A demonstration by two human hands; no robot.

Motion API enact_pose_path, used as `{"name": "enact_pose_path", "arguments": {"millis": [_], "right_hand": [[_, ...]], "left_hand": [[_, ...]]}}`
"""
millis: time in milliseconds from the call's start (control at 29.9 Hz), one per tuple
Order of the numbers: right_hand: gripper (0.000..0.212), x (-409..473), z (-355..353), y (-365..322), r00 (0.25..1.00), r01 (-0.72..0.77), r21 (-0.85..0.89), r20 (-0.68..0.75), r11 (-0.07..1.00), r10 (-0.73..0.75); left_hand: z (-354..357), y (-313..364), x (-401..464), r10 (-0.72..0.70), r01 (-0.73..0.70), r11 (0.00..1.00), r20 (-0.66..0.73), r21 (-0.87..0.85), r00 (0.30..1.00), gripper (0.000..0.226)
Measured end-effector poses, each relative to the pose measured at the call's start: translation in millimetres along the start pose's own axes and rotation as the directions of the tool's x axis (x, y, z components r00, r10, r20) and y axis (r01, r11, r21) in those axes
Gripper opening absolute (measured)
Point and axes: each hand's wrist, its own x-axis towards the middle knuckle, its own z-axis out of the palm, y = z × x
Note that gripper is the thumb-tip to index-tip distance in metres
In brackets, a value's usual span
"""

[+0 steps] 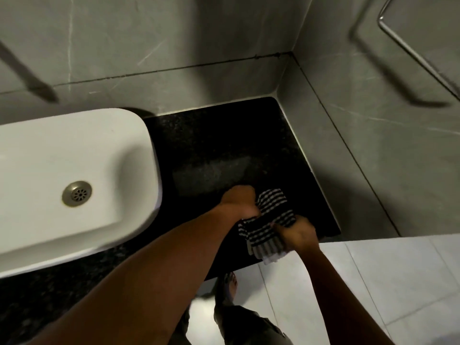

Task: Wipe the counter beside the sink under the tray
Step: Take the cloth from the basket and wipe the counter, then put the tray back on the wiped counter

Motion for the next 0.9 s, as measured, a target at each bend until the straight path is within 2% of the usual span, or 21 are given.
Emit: {"name": "enact_pose_path", "arguments": {"millis": [33, 100, 200, 301, 334, 401, 434, 467, 534, 568, 634, 701, 768, 902], "right_hand": [[0.046, 0, -2, -1, 1.0, 0.007, 0.065, 0.012, 0.998, -0.008], [0.042, 0, -6, -3, 0.999, 0.032, 0.117, 0.032, 0.993, -0.036], [0.051, -3, -17, -17, 0.989, 0.141, 0.206, 0.017, 0.968, -0.147], [0.04, -15, -38, -51, 0.948, 0.262, 0.358, 0.08, 0.896, -0.309], [0.047, -23, -44, -69, 0.929, 0.29, 0.391, 0.105, 0.873, -0.355], [0.071, -31, -59, -101, 0.886, 0.293, 0.531, 0.161, 0.795, -0.434], [0.073, -40, -62, -122, 0.848, 0.272, 0.613, 0.212, 0.742, -0.486], [0.065, -53, -62, -145, 0.798, 0.257, 0.667, 0.261, 0.699, -0.543], [0.024, -91, -52, -203, 0.667, 0.183, 0.792, 0.335, 0.583, -0.665], [0.012, -109, -42, -228, 0.606, 0.126, 0.828, 0.372, 0.546, -0.703], [0.021, -138, -21, -267, 0.519, 0.036, 0.848, 0.436, 0.529, -0.735], [0.028, -180, 28, -315, 0.396, 0.002, 0.812, 0.535, 0.583, -0.747], [0.029, -224, 82, -358, 0.253, 0.011, 0.752, 0.635, 0.659, -0.73], [0.018, -325, 226, -423, 0.092, 0.101, 0.594, 0.793, 0.798, -0.602]], "left_hand": [[-3, 3, 1, 0.002, -0.001, 0.999, 0.029, -0.041, 1.0, 0.028], [-12, 3, 0, 0.028, -0.014, 0.99, 0.095, -0.144, 0.995, 0.012], [-38, -5, -14, 0.063, -0.007, 0.941, 0.153, -0.34, 0.986, 0.022], [-68, -20, -38, 0.063, -0.037, 0.91, 0.048, -0.414, 0.997, 0.014], [-81, -28, -52, 0.06, -0.059, 0.895, -0.012, -0.443, 0.998, 0.014], [-105, -37, -71, 0.037, -0.083, 0.837, -0.095, -0.541, 0.995, 0.028], [-122, -47, -86, 0.021, -0.094, 0.781, -0.124, -0.618, 0.992, 0.03], [-138, -60, -103, 0.01, -0.101, 0.705, -0.132, -0.702, 0.991, 0.028], [-173, -98, -150, 0.011, -0.134, 0.539, -0.152, -0.832, 0.988, 0.023], [-188, -119, -176, 0.008, -0.165, 0.468, -0.182, -0.868, 0.983, 0.023], [-207, -156, -221, -0.006, -0.223, 0.355, -0.24, -0.908, 0.971, 0.03], [-218, -217, -281, -0.107, -0.278, 0.296, -0.321, -0.914, 0.941, 0.041], [-216, -277, -339, -0.23, -0.315, 0.276, -0.38, -0.908, 0.896, 0.04], [-177, -394, -463, -0.568, -0.313, 0.23, -0.388, -0.921, 0.726, 0.026]]}}
